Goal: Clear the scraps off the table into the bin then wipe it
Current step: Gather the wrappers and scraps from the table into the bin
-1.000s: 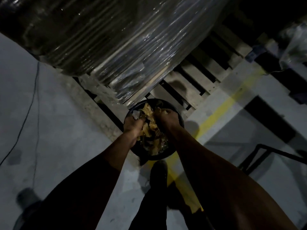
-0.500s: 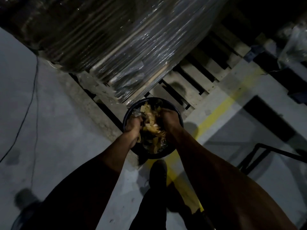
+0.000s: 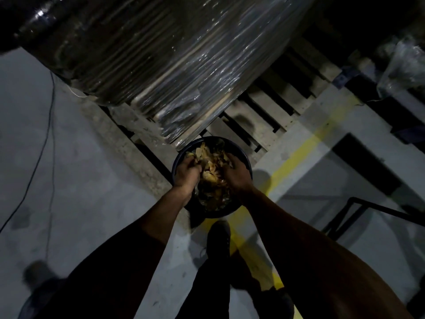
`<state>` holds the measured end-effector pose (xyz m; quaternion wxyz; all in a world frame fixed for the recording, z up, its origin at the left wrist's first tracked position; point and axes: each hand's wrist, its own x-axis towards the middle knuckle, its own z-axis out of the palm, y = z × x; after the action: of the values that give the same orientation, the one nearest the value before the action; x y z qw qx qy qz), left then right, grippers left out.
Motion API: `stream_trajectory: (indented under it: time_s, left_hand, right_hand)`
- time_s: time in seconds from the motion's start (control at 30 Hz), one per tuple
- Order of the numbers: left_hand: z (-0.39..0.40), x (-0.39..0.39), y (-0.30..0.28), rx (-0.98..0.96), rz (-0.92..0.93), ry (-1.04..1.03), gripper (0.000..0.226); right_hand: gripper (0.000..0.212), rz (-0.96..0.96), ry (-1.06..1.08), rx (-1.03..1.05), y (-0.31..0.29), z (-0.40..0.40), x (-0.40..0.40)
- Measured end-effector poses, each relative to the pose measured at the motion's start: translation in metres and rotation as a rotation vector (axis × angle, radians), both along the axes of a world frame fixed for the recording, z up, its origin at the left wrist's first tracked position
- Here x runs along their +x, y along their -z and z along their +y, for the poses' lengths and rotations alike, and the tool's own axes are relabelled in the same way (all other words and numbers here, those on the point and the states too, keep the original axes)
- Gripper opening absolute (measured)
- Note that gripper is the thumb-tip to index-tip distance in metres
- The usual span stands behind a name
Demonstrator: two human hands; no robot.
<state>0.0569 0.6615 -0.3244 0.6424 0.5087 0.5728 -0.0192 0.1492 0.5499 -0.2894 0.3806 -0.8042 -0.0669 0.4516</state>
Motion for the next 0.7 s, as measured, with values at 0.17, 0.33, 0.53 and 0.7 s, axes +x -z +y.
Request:
stream_trajectory:
  time_s: [0.17, 0.33, 0.53, 0.7]
  left_hand:
    - [-0.015, -0.002, -0.031, 0.109, 0.023, 0.084, 0.039]
    - [-0.048, -0.004, -0.101, 0.11, -0.04, 0.155, 0.035]
    - [-0.089, -0.013, -0.167, 0.225, -0.139, 0.289, 0.026]
    - [-0.136, -0.032, -0.215, 0.217, -0.206, 0.383, 0.029]
  right_hand:
    - [0.044, -0.054, 0.065, -0.016, -0.032, -0.022, -0.01]
    - [0.039, -0.067, 0.291, -0.026, -0.099, -0.061, -0.027]
    - [0.035, -0.148, 0.491, 0.067, -0.162, -0.099, -0.056]
    - [0.042, -0.189, 0.526, 0.089, -0.206, -0.15, -0.099]
